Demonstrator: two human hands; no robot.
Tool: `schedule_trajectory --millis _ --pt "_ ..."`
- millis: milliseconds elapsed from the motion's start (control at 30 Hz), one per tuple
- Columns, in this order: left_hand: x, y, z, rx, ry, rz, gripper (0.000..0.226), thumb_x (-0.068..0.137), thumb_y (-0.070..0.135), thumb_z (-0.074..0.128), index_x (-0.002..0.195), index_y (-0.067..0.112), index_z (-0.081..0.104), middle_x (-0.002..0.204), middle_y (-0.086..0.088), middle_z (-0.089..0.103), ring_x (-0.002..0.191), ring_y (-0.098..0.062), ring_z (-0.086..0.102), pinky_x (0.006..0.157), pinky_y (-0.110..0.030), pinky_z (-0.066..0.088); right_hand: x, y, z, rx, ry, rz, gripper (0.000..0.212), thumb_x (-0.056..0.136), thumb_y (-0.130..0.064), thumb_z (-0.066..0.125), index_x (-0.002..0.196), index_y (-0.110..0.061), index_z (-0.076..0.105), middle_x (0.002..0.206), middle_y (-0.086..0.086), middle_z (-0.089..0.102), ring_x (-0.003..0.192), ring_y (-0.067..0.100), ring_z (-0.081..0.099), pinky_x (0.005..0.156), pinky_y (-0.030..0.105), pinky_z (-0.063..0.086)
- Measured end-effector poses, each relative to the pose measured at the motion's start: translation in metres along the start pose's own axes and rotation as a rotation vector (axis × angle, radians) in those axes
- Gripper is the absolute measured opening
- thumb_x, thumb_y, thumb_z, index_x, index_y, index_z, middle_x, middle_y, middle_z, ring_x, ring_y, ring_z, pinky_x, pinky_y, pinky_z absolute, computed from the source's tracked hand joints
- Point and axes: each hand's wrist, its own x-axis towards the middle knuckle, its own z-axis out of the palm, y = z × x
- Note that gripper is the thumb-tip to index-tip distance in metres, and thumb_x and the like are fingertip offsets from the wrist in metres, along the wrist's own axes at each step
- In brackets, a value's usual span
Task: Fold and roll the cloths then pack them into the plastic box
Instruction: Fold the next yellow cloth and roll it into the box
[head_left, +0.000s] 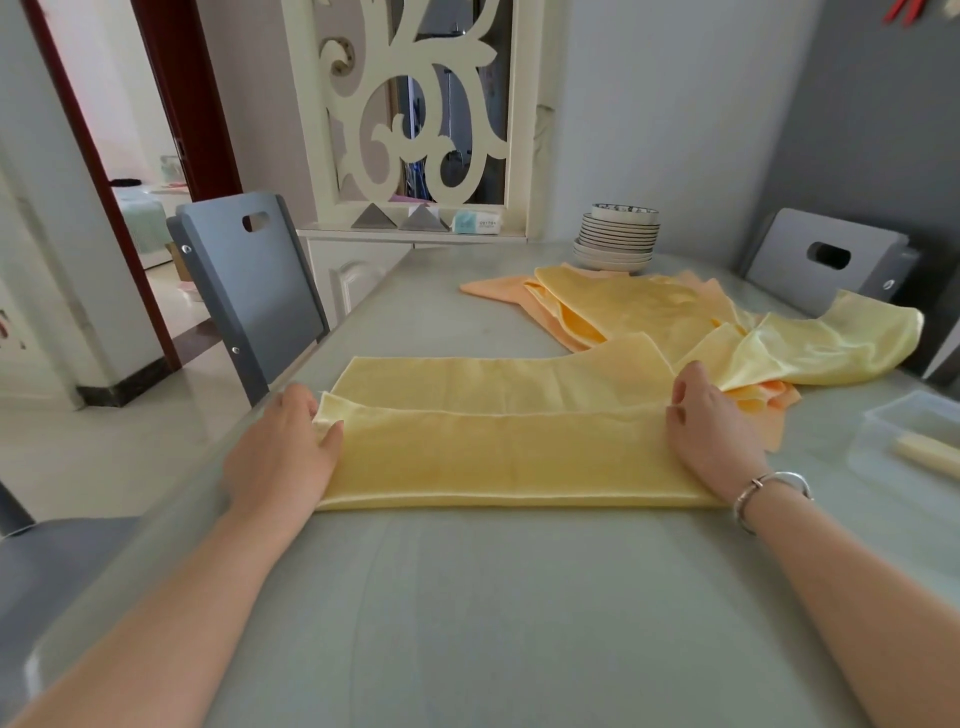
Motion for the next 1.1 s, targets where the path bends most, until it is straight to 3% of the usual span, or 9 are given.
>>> schedule_trajectory --millis 133,233,333,533,633,933,1100 --pt "-0.004 0.025 -0.005 -0.009 0.110 0.208 0.026 0.087 0.021 0.061 0.111 0.012 0.057 0.113 -0.009 0.055 0.102 -0.034 0.051 0.083 -0.045 0.043 0.003 0.002 0.003 -0.030 -0.016 -0.015 0.015 0.086 -0.002 0.043 0.090 -0.013 0.052 0.093 0.006 0.057 0.084 0.031 0.055 0.070 0.039 0.045" --pt "-0.016 0.062 0.001 -0.190 -0.105 0.382 0.021 0.091 0.020 0.053 0.107 0.019 0.066 0.116 0.003 0.062 0.109 -0.023 0.053 0.093 -0.037 0.042 0.005 0.004 0.005 -0.009 -0.045 -0.017 0.019 0.087 -0.001 0.045 0.086 -0.015 0.059 0.093 0.003 0.054 0.088 0.029 0.056 0.073 0.038 0.045" --pt "-0.022 0.097 0.010 -0.215 -0.349 0.423 0.034 0.096 0.033 0.045 0.125 0.022 0.059 0.136 0.009 0.052 0.126 -0.013 0.044 0.104 -0.028 0.033 0.006 0.006 0.005 0.005 -0.052 -0.024 0.023 0.087 -0.002 0.046 0.086 -0.017 0.063 0.093 0.002 0.054 0.091 0.028 0.055 0.075 0.037 0.045" --pt "-0.026 0.116 0.027 -0.035 -0.594 0.368 0.061 0.093 0.058 0.033 0.147 0.030 0.026 0.157 0.009 0.016 0.145 -0.019 0.012 0.117 -0.046 0.014 0.005 0.010 0.001 -0.042 -0.081 -0.059 0.038 0.081 0.006 0.043 0.100 -0.016 0.066 0.105 0.003 0.056 0.103 0.026 0.049 0.083 0.035 0.043" --pt "-0.032 0.114 0.029 0.000 -0.610 0.361 0.066 0.092 0.063 0.028 0.149 0.031 0.017 0.159 0.011 0.007 0.146 -0.019 0.004 0.118 -0.048 0.008 0.006 0.010 0.003 -0.096 -0.081 -0.109 0.040 0.079 0.005 0.045 0.105 -0.017 0.066 0.110 0.003 0.056 0.107 0.025 0.047 0.087 0.036 0.042" --pt "-0.033 0.114 0.028 -0.018 -0.605 0.353 0.072 0.089 0.067 0.029 0.149 0.030 0.017 0.159 0.009 0.007 0.146 -0.021 0.003 0.117 -0.049 0.007 0.001 0.004 0.002 -0.244 -0.068 -0.106 0.034 0.083 -0.005 0.051 0.111 -0.020 0.063 0.118 0.002 0.049 0.113 0.025 0.039 0.094 0.037 0.035" --pt "-0.023 0.110 0.023 -0.193 -0.565 0.292 0.057 0.095 0.055 0.031 0.148 0.032 0.024 0.158 0.010 0.011 0.146 -0.020 0.005 0.117 -0.048 0.007 -0.002 -0.021 -0.005 -0.166 0.024 -0.193 0.024 0.085 -0.013 0.057 0.107 -0.020 0.062 0.123 0.000 0.048 0.118 0.025 0.037 0.096 0.039 0.035"
